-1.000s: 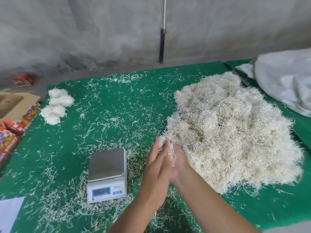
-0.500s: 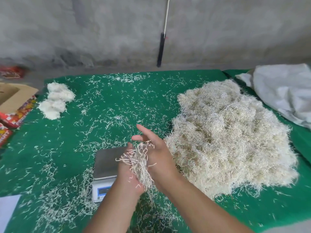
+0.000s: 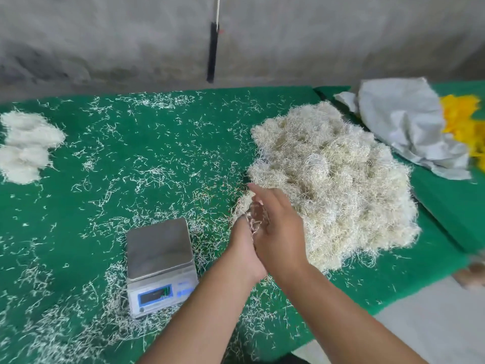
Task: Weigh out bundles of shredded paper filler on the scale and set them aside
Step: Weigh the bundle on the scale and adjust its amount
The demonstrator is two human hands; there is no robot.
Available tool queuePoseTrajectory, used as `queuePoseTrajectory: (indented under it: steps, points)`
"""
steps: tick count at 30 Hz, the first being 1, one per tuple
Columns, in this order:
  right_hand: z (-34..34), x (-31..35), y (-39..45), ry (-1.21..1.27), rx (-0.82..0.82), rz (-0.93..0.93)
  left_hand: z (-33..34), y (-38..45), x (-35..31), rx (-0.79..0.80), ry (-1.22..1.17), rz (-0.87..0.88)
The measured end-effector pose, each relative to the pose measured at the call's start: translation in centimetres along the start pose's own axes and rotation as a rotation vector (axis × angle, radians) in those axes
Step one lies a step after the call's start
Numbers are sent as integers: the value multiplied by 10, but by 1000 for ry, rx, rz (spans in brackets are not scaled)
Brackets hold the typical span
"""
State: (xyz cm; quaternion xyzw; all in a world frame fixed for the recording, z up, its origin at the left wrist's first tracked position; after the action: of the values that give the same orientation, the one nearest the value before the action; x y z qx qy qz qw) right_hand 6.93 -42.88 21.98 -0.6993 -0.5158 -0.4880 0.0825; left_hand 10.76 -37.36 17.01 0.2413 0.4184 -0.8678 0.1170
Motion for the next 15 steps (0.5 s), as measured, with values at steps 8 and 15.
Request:
queuePoseTrajectory:
  steps: [8, 15]
  points:
    - [-24, -70, -3, -95, 73, 170, 18, 21, 9, 11, 3, -52]
    - [-23, -62, -20, 638, 234, 487, 25, 35, 12, -304, 64, 132]
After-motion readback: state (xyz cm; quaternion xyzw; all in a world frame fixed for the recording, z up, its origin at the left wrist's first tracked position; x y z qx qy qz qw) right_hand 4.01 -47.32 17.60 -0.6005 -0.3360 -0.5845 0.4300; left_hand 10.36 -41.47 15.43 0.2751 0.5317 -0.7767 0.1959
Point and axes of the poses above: each hand's wrist, its own y-axis towards the middle knuckle, its own z-axis out of the palm, x = y × z, the point moved 3 cm from there along y, towards the middle knuckle, and after that the axes turned 14 degrees about y, right-handed, at the moved point
